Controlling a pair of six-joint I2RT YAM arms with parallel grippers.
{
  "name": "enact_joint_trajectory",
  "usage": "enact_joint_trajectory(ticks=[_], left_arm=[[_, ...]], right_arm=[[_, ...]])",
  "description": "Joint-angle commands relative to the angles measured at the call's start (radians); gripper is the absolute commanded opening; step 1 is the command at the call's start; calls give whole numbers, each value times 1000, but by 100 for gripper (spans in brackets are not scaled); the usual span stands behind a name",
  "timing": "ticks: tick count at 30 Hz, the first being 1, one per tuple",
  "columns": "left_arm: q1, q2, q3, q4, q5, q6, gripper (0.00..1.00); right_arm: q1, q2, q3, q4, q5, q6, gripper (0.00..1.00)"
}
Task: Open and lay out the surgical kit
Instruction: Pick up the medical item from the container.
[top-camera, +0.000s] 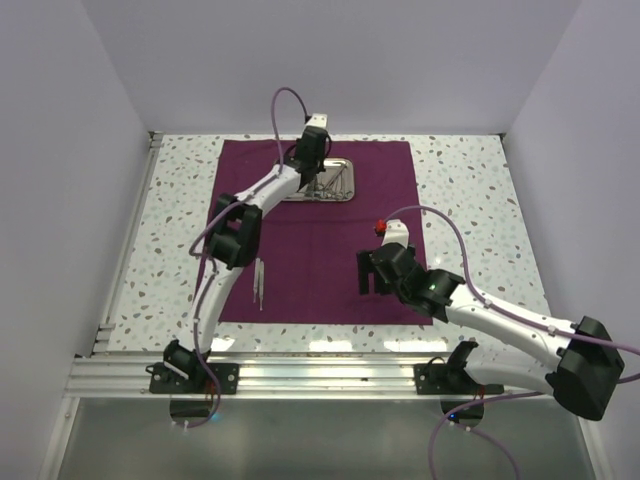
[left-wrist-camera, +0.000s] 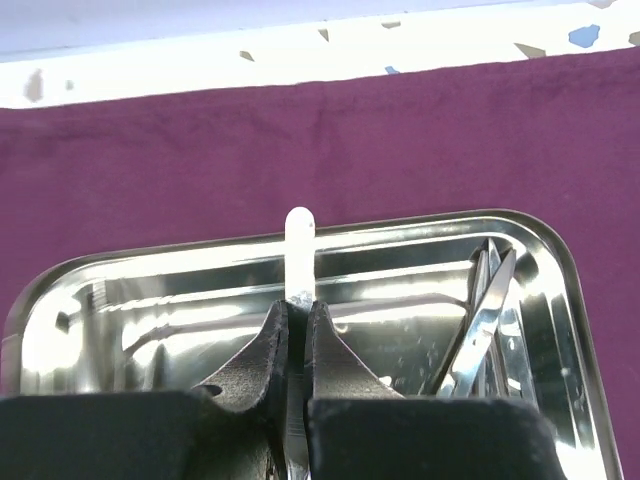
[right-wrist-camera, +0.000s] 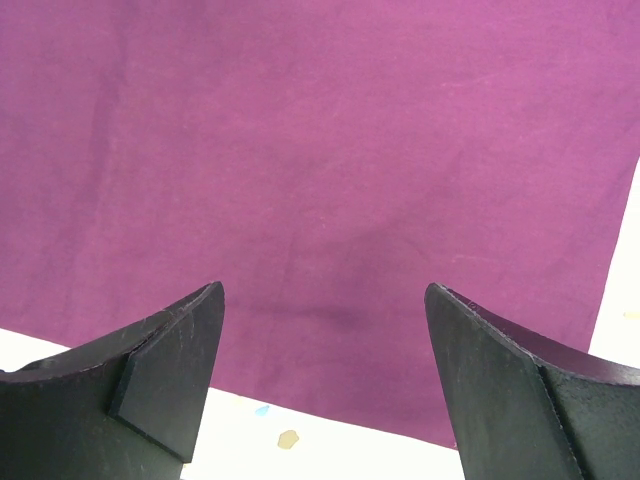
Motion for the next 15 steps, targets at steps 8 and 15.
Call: enact_joint_trajectory(ticks=[8,15], left_arm=[[-90,-702,-509,67,-245,42,0],[-126,-1091,-1234,120,-257,-157,0]], right_arm=[[2,6,34,8,53,-2,85],[2,-73,11,16,55,4,85]])
